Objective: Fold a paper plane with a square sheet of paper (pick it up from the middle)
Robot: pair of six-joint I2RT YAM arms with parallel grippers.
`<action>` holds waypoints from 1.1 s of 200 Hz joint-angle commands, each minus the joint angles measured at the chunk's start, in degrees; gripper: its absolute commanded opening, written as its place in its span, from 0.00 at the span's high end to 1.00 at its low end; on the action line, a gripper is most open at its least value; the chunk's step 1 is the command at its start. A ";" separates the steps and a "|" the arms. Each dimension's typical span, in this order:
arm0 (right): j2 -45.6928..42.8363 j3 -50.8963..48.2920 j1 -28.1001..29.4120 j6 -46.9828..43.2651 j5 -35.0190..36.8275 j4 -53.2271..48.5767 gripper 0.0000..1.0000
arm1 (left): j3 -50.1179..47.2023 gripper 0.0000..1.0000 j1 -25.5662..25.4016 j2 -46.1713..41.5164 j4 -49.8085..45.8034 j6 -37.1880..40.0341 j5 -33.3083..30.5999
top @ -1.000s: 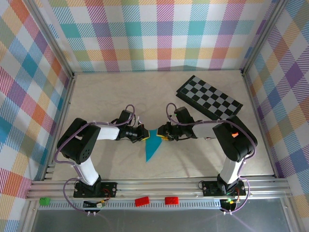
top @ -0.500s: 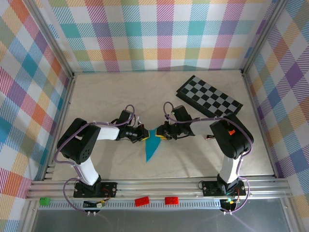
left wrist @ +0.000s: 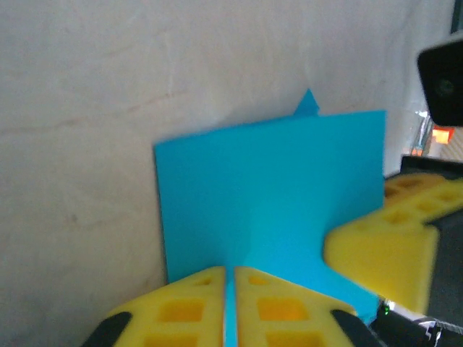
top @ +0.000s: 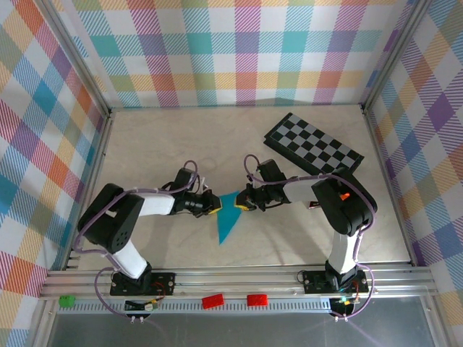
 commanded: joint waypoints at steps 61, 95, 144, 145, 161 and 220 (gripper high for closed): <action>-8.90 -8.13 -0.80 16.00 14.16 7.86 1.00 | -4.45 0.77 -5.71 -22.19 -4.33 9.74 -18.04; -10.76 -9.17 -0.80 18.49 16.98 6.82 1.00 | -6.79 0.74 -11.38 -29.01 -7.37 16.37 -21.90; -11.25 -9.13 -0.75 19.57 17.00 6.82 1.00 | -2.20 0.64 -26.20 -24.18 -18.50 25.51 -38.78; -11.25 -9.11 -0.78 19.57 17.00 6.82 1.00 | -2.11 0.64 -26.53 -23.96 -18.50 25.60 -39.03; -11.33 -9.17 -0.71 19.70 16.97 6.84 1.00 | -0.40 0.62 -30.77 -20.77 -19.29 27.41 -43.12; -11.95 -9.18 -0.72 20.00 16.86 6.80 1.00 | 7.02 0.58 -37.09 -9.36 -23.47 32.65 -52.36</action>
